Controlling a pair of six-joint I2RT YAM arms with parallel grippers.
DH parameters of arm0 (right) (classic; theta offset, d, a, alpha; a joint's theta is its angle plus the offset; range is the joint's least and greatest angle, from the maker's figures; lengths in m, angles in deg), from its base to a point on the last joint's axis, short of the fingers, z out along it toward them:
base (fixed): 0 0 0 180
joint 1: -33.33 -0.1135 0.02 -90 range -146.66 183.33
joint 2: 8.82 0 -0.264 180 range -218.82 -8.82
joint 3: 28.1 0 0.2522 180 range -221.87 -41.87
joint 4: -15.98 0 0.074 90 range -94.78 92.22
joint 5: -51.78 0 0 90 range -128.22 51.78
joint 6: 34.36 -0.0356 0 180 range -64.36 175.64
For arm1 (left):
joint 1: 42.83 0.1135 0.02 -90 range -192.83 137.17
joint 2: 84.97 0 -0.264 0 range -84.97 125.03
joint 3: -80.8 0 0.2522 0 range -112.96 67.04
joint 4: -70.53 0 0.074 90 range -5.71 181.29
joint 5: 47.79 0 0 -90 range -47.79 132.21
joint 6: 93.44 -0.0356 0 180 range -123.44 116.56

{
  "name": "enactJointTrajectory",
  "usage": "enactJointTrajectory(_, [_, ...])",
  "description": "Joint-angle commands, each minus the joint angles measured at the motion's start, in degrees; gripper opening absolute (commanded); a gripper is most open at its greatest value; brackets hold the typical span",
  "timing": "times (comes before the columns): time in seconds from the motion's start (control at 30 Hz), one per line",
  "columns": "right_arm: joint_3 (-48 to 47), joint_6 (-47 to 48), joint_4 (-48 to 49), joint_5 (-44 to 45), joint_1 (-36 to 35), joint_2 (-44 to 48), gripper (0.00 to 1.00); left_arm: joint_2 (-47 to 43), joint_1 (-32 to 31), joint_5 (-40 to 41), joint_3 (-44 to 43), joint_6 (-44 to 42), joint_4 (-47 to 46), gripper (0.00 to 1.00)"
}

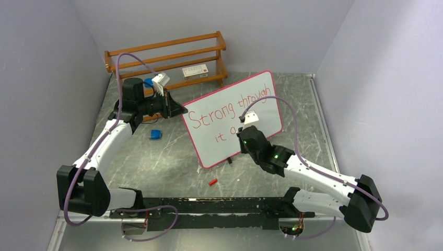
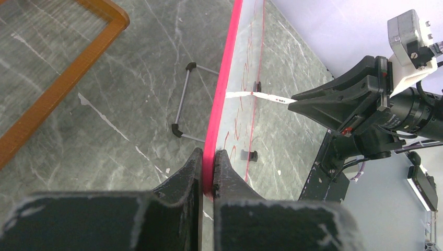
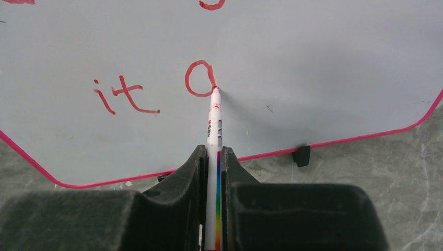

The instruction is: Write a sentence on the whiteboard

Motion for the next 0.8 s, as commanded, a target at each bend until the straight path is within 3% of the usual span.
enactJointTrajectory(0.0, [0.75, -0.57, -0.31, 2.05, 0.40, 0.12, 0.00, 2.27, -0.80, 6.21, 0.84, -4.00, 5.04, 0.05])
enactJointTrajectory(0.77, [-3.78, 2.82, 2.20, 1.03, 1.35, 1.98, 0.00, 2.32, -0.81, 6.08, 0.85, -3.89, 4.96, 0.05])
